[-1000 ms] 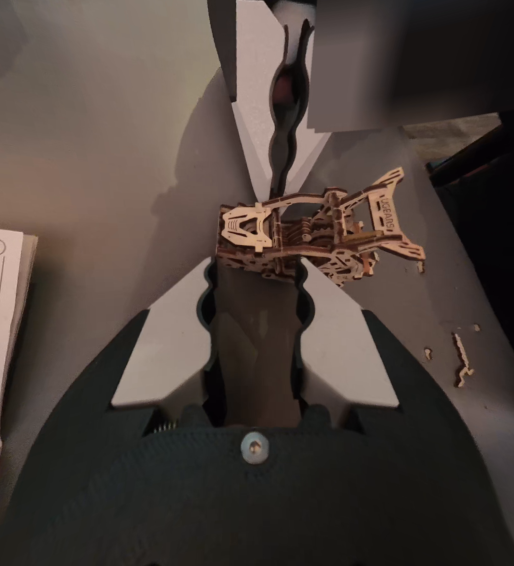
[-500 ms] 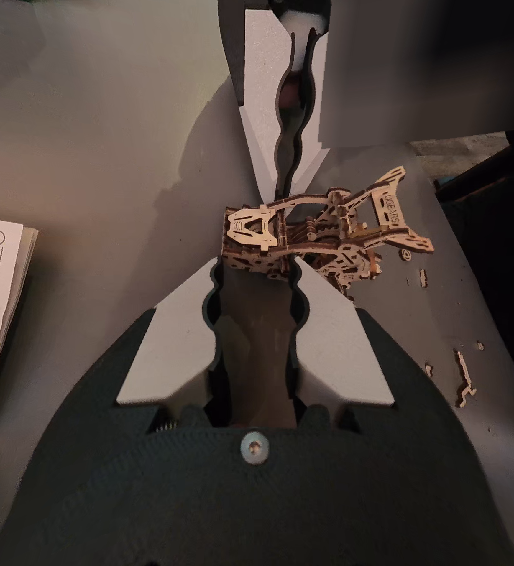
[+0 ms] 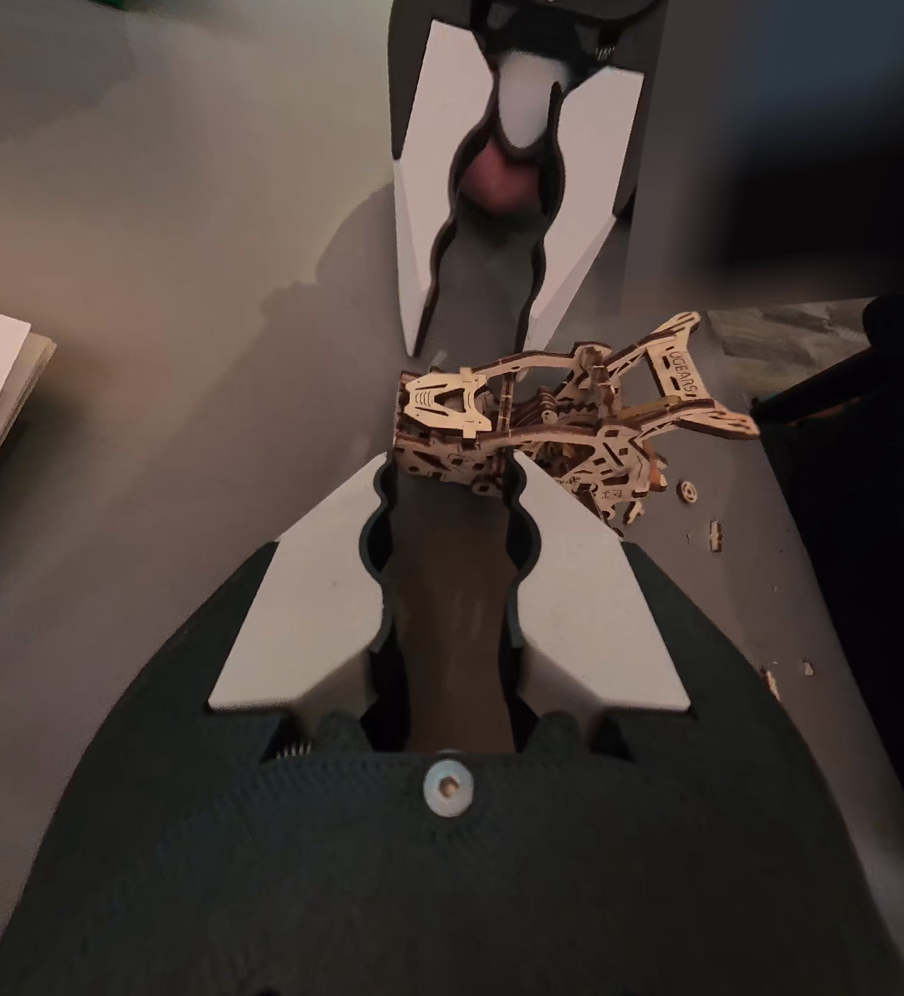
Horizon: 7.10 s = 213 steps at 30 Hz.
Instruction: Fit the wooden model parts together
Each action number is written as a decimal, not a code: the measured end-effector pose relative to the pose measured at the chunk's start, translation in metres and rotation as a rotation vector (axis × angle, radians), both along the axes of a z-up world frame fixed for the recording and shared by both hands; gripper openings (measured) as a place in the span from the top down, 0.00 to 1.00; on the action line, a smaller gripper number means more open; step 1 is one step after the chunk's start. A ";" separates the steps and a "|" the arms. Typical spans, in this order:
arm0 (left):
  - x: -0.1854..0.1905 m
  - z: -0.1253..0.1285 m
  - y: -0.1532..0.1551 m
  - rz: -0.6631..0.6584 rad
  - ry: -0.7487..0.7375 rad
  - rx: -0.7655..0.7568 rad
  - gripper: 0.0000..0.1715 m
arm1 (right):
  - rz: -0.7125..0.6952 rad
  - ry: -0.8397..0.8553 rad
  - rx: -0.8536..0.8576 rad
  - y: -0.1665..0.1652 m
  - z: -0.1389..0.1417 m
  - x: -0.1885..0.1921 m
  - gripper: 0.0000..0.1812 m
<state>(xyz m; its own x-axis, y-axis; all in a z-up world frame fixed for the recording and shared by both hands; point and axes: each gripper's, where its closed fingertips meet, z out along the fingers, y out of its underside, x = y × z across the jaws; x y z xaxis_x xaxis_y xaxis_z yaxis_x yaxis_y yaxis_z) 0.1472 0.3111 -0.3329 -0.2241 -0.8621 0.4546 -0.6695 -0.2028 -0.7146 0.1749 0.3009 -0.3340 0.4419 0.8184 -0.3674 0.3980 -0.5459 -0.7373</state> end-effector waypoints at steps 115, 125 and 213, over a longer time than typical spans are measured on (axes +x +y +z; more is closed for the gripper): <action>-0.039 0.026 -0.040 0.181 -0.187 0.566 0.78 | -0.282 0.655 -0.611 -0.041 0.040 -0.045 1.00; -0.040 0.023 -0.037 0.233 -0.183 0.507 0.79 | -0.216 0.546 -0.397 -0.039 0.046 -0.039 0.96; -0.030 -0.013 -0.039 0.152 0.039 0.229 0.78 | 0.197 -0.067 0.360 -0.026 0.010 -0.027 0.98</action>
